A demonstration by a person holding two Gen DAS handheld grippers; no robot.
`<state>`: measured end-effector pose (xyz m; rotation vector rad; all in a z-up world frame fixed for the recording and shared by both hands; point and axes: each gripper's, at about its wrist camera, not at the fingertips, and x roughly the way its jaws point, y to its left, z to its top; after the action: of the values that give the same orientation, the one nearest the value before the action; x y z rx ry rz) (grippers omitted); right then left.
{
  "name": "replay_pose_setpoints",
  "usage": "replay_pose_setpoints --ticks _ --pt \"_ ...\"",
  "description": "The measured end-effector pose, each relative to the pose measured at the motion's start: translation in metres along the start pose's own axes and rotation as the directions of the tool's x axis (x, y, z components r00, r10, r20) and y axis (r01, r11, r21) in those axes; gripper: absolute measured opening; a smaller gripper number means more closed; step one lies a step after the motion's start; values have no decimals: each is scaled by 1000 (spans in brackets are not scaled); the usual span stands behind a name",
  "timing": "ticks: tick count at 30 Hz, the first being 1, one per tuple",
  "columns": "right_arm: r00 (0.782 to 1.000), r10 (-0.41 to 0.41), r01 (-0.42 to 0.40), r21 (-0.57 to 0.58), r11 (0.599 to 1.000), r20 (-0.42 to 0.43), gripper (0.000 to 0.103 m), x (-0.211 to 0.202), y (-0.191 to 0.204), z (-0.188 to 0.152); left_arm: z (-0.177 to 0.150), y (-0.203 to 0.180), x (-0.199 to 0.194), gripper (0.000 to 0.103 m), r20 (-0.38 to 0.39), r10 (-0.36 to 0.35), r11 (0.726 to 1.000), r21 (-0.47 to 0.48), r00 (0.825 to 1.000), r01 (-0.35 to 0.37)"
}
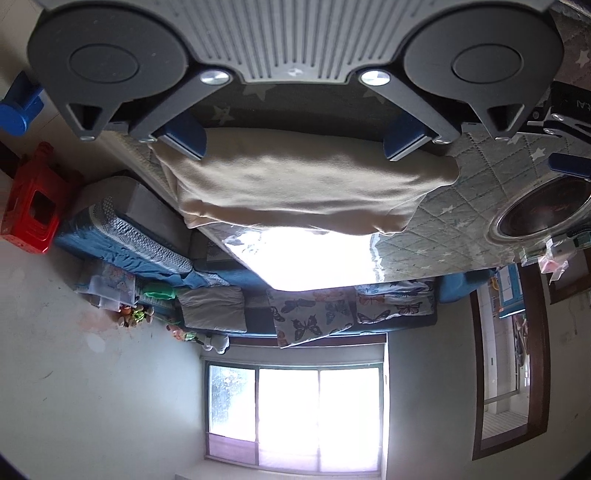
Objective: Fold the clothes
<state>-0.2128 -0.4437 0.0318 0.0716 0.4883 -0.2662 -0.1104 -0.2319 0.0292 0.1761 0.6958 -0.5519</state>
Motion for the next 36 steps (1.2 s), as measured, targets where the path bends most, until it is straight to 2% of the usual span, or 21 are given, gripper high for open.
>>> replay_pose_setpoints --ticks 14,36 --pt "999 -47 47 -7 999 -5 103 -14 -1 -16 -12 -18 -8 103 -17 8 998 55 1000 -7" --pt "997 -60 59 -12 998 -55 103 -20 -3 -31 -23 -47 -7 103 -69 14 992 129 998 -5"
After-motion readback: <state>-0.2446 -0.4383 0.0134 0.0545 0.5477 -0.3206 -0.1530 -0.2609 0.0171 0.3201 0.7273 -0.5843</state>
